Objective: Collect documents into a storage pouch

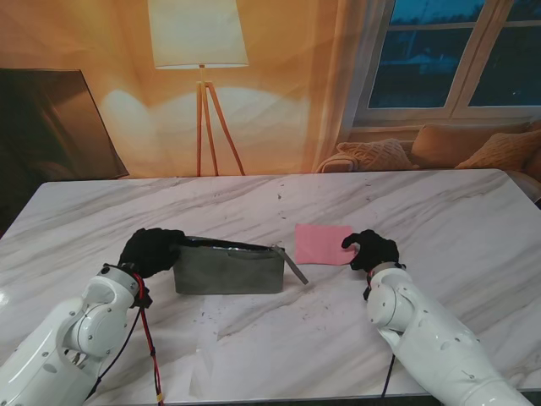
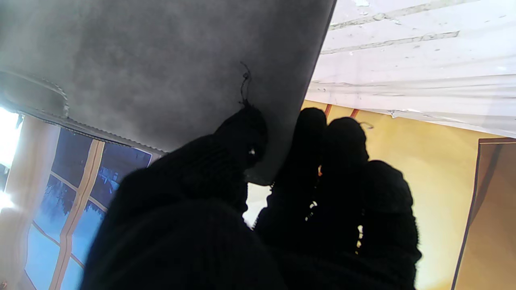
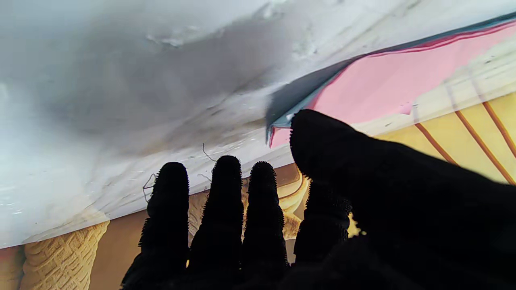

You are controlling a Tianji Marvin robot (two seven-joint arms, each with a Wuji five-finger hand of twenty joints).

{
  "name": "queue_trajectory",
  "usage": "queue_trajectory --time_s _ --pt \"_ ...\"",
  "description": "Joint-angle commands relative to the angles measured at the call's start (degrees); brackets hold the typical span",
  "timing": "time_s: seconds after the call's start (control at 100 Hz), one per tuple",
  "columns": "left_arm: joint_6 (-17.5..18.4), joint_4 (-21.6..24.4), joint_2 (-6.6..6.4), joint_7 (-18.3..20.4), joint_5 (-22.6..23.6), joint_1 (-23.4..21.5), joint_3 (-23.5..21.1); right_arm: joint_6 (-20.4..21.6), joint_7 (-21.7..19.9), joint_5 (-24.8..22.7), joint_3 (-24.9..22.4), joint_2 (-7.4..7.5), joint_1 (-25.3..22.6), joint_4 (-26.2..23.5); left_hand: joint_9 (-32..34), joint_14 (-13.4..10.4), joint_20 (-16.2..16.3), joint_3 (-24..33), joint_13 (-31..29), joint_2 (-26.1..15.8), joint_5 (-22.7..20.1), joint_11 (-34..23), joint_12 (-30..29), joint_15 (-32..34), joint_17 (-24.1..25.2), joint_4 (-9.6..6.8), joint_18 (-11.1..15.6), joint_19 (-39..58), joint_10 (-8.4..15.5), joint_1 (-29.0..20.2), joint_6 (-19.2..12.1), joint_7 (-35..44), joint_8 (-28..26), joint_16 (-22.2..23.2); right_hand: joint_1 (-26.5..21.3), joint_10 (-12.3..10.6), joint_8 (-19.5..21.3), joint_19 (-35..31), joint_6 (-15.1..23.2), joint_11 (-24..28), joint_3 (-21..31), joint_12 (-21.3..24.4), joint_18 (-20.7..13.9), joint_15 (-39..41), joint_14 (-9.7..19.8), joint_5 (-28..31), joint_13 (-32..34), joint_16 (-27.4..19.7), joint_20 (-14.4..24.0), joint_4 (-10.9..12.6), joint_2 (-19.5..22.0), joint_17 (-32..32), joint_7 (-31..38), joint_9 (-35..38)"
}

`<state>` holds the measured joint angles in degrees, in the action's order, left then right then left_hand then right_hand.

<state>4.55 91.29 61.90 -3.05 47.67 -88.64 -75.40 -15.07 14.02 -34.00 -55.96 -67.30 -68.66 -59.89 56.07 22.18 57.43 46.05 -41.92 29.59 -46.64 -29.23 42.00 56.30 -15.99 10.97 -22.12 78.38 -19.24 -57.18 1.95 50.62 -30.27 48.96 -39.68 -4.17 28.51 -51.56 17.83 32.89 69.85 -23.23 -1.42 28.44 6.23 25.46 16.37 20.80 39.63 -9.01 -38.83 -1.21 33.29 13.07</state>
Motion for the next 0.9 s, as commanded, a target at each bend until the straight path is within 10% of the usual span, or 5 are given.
queue_trajectory --time_s 0.0,0.44,0.89 --pt "-0.2 0.0 0.19 0.9 -0.2 0.0 0.2 0.2 0.0 0.0 0.5 -0.42 0.9 1.5 0.7 3.6 -1.4 -1.2 0.8 -1.5 0.5 -1.2 1.0 1.1 1.6 0.76 4.3 -0.5 2.2 -1.7 2.5 2.2 -2.6 0.7 -1.4 -0.9 -0.2 1.4 2.1 -1.1 3.5 1.1 -1.7 -0.7 1.4 -2.2 -1.3 -0.9 -1.3 2.5 -1.4 1.0 0.0 -2.4" --pt "-0.4 -0.1 0.19 1.4 -0.8 0.2 0.6 2.9 4.4 1.5 5.5 -2.13 5.5 10.1 0.7 3.8 -1.5 -1.1 0.7 -1.4 0.5 -1.3 1.0 1.2 1.7 0.77 4.3 -0.6 2.1 -1.6 2.5 2.0 -2.8 0.7 0.7 1.8 1.1 -0.9 3.3 1.6 3.9 -0.1 -1.5 4.8 1.1 -1.8 0.6 1.4 -0.1 2.3 -3.2 -0.6 2.5 -2.7" --pt "-0.2 0.1 0.10 1.9 -0.8 0.1 0.4 4.4 9.2 4.9 9.8 -5.08 9.6 18.7 0.7 3.8 -1.6 -1.0 0.7 -1.4 0.4 -1.4 0.9 1.3 1.7 0.80 4.2 -0.6 2.2 -1.5 2.6 2.0 -3.0 0.7 -2.6 -3.4 -1.0 -6.2 1.9 6.2 -2.2 -1.2 -1.3 7.8 0.6 7.2 4.5 2.5 -0.1 2.5 6.9 -2.4 5.4 1.9"
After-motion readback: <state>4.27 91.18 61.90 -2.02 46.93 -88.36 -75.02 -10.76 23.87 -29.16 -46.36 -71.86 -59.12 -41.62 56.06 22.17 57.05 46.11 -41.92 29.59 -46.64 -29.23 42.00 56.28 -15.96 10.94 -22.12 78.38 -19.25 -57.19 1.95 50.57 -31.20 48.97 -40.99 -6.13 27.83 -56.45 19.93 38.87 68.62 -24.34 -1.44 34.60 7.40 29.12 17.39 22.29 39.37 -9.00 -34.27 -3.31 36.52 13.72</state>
